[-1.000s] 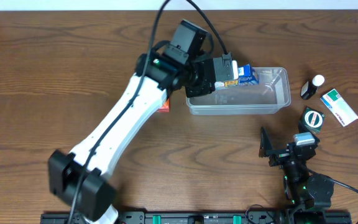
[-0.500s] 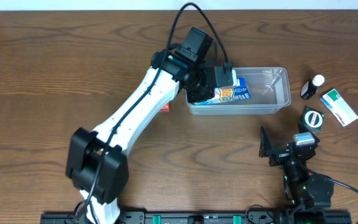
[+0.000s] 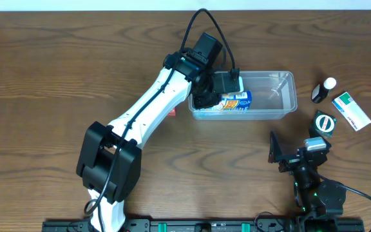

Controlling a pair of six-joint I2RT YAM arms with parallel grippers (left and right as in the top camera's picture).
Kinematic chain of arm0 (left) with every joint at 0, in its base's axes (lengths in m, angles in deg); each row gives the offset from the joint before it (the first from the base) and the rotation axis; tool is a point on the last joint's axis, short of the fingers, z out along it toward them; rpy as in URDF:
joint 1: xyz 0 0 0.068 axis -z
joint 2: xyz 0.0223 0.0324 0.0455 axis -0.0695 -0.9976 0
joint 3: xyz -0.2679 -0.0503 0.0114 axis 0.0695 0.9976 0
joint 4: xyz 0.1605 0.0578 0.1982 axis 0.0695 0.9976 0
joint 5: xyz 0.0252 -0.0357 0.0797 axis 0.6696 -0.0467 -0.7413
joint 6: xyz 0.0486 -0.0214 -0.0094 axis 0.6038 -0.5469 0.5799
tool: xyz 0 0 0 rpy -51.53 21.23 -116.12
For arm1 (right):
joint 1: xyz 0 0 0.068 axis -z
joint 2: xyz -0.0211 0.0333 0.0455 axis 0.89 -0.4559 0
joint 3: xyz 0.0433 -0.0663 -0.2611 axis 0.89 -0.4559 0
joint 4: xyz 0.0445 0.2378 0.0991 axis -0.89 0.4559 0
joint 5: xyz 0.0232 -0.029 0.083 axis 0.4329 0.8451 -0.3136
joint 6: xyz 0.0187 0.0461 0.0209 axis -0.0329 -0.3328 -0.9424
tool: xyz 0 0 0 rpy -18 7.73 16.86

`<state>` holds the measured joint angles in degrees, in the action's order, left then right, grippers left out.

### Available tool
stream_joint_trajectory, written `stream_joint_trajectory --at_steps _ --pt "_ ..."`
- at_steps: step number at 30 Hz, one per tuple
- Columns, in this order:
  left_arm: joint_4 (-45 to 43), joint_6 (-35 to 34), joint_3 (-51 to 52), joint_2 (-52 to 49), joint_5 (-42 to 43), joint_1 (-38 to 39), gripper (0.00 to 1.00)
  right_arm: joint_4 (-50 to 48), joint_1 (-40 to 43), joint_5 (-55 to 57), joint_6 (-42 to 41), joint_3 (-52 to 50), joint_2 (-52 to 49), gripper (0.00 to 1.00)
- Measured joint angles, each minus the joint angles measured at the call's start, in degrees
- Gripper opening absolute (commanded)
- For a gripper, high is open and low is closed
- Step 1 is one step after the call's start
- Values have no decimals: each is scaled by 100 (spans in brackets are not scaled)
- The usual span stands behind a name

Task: Pack container
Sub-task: 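Lift the blue box and lower it into the clear container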

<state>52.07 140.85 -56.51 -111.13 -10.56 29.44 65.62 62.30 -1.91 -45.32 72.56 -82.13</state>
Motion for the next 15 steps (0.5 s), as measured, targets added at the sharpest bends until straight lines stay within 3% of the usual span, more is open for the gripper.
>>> stream_joint_trajectory --at_steps 6,8,9,10,14,15 --pt "79 -13 0 0 -26 0 44 0 0 0 0 0 0 99" --pt "83 -7 0 0 -39 0 59 0 0 0 0 0 0 99" --pt "83 4 0 0 -37 0 60 0 0 0 0 0 0 99" --pt "87 4 0 0 -39 0 56 0 0 0 0 0 0 99" --pt "111 -31 0 2 -48 0 6 0 0 0 0 0 0 99" --pt "122 -52 0 2 -55 0 6 0 0 0 0 0 0 99"
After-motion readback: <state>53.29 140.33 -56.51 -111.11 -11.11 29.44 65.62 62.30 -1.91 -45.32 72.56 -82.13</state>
